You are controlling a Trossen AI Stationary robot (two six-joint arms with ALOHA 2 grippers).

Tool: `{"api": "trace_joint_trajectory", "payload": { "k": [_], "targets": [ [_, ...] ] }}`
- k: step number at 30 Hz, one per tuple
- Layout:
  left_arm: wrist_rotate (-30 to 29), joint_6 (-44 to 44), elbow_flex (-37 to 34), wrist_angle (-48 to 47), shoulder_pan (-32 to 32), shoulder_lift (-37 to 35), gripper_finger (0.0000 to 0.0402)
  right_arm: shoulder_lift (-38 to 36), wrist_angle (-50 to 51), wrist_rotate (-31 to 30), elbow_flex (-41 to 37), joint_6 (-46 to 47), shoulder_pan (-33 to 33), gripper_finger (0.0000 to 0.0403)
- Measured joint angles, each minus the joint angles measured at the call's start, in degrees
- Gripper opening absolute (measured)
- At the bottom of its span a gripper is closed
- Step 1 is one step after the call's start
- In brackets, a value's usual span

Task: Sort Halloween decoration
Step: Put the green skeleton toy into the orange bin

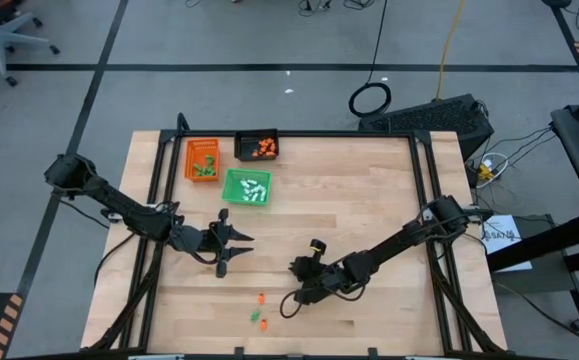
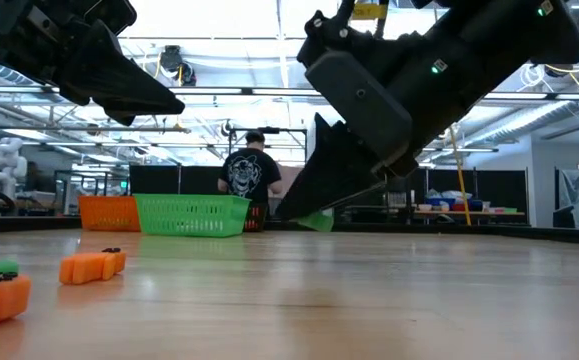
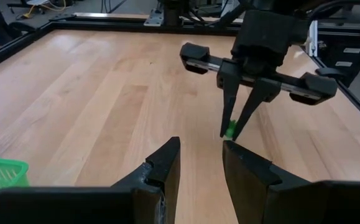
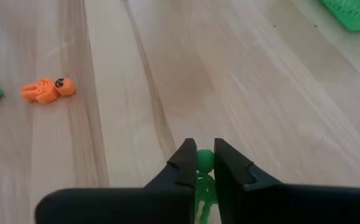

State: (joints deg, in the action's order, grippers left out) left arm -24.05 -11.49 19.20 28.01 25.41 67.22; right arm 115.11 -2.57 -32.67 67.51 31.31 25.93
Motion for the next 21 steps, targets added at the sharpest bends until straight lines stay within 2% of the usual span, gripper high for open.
{"api": "trace_joint_trajectory", "payload": {
  "k": [7,16,21],
  "targets": [
    [0.0,-0.2,0.0,0.0,0.0,0.0,0.0118,1.3,-0.3,1.4,0.0,-0.4,-0.1,0.0025],
    [0.0,-0.2,0.0,0.1,1.3,0.0,0.0118,-1.1,0.5,1.3,0.1,-0.5,-0.1,0.0154],
    [0.0,-0.2,0.0,0.1,1.7,0.0,0.0118,-1.2,3.4,1.3,0.1,0.5,1.0,0.0193]
  ]
}}
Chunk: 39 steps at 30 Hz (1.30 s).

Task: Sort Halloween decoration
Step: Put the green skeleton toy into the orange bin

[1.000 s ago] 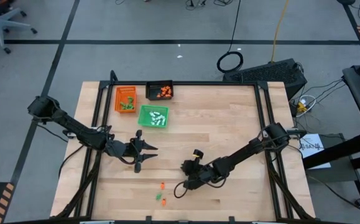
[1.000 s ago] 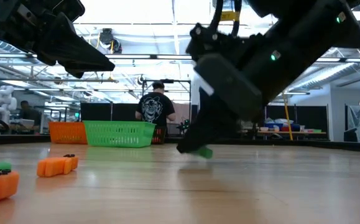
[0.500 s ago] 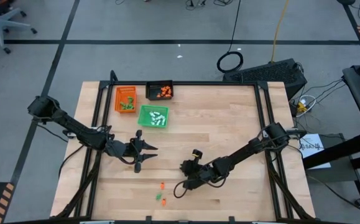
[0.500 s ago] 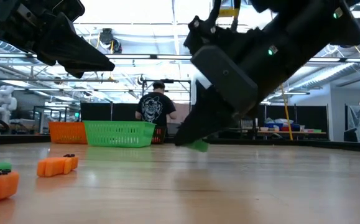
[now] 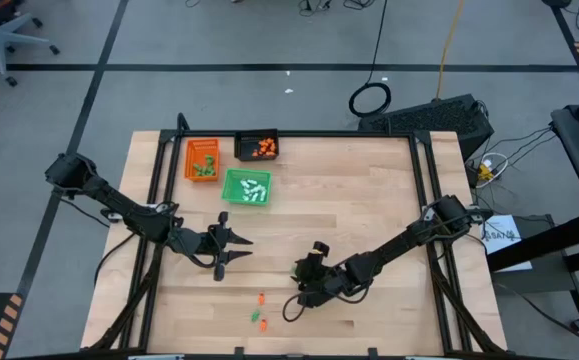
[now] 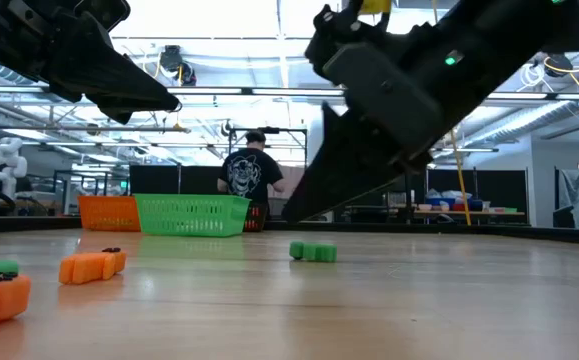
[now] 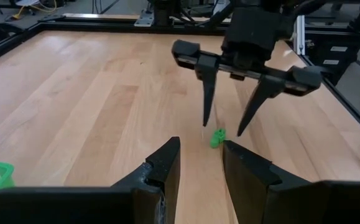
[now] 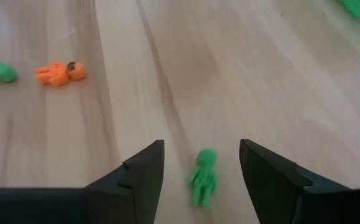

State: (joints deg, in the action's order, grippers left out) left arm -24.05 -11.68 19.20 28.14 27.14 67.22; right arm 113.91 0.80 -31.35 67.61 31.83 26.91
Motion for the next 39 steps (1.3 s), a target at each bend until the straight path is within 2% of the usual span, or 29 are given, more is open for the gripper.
{"api": "trace_joint_trajectory", "payload": {
  "k": [5,12,16,22,26,34,39],
  "targets": [
    [0.0,0.0,0.0,0.0,0.0,0.0,0.0118,0.0,5.1,0.0,0.0,7.4,1.0,0.0198],
    [0.0,0.0,0.0,0.4,0.0,0.0,0.0118,3.0,3.7,-0.3,0.0,8.2,1.4,0.0188],
    [0.0,0.0,0.0,0.6,0.0,0.0,0.0118,3.8,3.9,-0.5,0.2,10.1,1.3,0.0140],
    [0.0,0.0,0.0,1.2,0.0,0.0,0.0118,3.8,3.6,-0.3,0.2,8.7,1.3,0.0021],
    [0.0,0.0,0.0,1.6,0.0,0.0,0.0118,3.8,3.8,-0.3,0.7,7.7,1.3,0.0015],
    [-0.1,0.0,0.0,1.6,0.0,0.0,0.0118,3.8,4.5,-0.1,7.1,-3.3,1.3,0.0004],
    [-0.2,0.0,0.0,1.6,0.4,0.0,0.0118,3.8,6.4,-0.2,12.8,-16.0,1.3,0.0002]
  ]
}}
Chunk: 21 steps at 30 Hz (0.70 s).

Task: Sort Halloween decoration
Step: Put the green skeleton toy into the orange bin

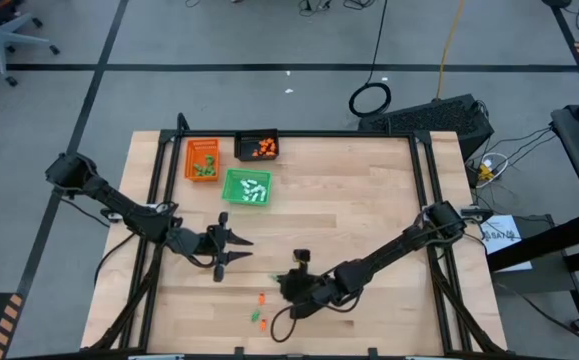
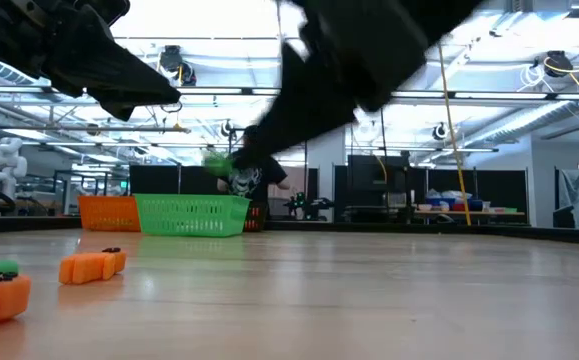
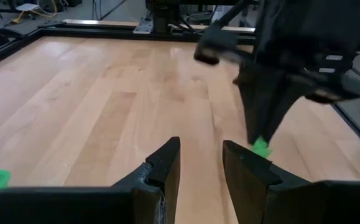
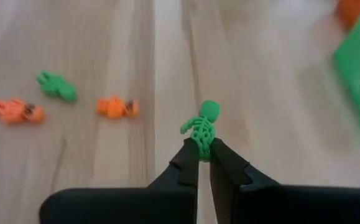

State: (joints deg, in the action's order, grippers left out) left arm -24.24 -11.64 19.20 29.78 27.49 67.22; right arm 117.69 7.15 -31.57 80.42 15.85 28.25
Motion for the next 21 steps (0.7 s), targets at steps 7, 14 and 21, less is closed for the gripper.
{"api": "trace_joint_trajectory", "payload": {
  "k": [7,14,21],
  "targets": [
    [4.5,5.2,0.0,8.6,4.3,0.0,0.0118,0.0,7.5,-8.3,9.6,-18.2,1.9,0.0001],
    [4.0,9.4,0.0,10.5,6.8,0.0,0.0118,-0.1,10.0,-16.9,15.6,-34.2,4.6,0.0001],
    [2.3,9.1,0.0,10.5,6.8,0.0,0.0118,-0.1,10.0,-18.3,16.5,-47.0,6.4,0.0001]
  ]
}}
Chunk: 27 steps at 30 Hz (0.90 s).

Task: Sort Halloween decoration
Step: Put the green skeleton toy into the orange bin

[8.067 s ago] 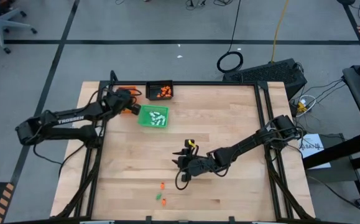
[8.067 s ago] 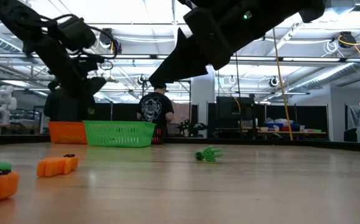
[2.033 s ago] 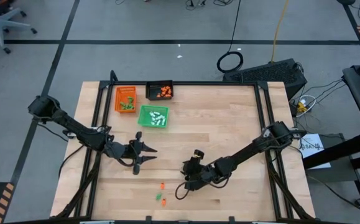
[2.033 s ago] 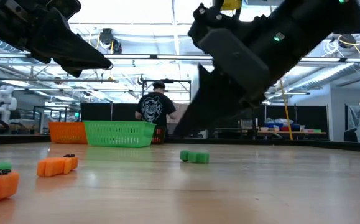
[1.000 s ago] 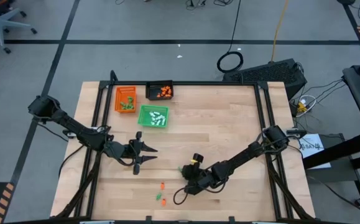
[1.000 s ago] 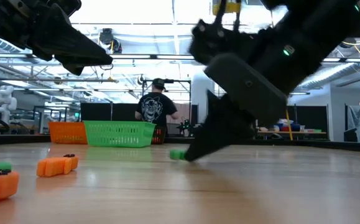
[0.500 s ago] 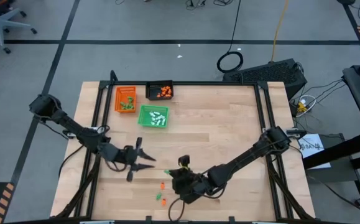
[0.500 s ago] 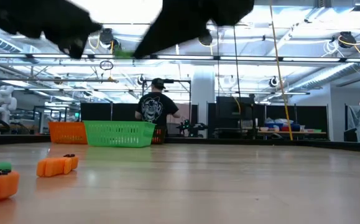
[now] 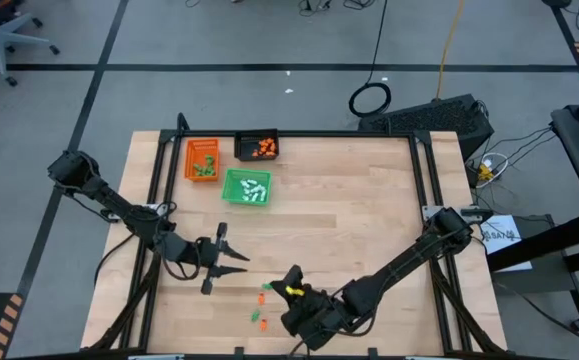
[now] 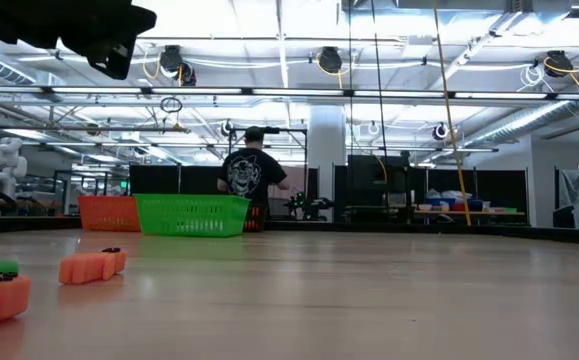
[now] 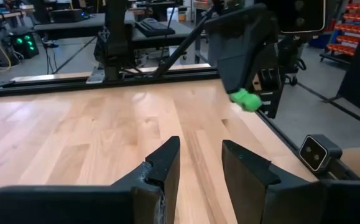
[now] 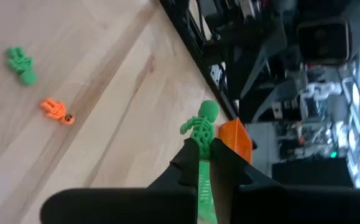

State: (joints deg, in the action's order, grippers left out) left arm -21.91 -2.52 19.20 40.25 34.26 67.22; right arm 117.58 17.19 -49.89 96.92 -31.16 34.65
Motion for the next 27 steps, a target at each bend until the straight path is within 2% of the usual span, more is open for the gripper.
{"api": "trace_joint_trajectory", "payload": {
  "k": [3,18,22,27],
  "targets": [
    [0.0,0.0,0.0,0.0,0.0,0.0,0.0118,0.0,-0.1,0.0,0.0,-2.6,0.4,0.0000],
    [0.0,0.3,0.0,1.4,0.0,0.0,0.0118,0.0,0.0,-1.1,0.0,-2.4,0.7,0.0000],
    [0.0,0.3,0.0,1.4,0.0,0.0,0.0118,0.0,0.0,-1.1,0.0,2.8,0.7,0.0000],
    [0.0,2.1,0.0,1.5,0.2,0.3,0.0118,0.0,-0.2,2.6,0.0,17.0,-0.3,0.0000]
  ]
}}
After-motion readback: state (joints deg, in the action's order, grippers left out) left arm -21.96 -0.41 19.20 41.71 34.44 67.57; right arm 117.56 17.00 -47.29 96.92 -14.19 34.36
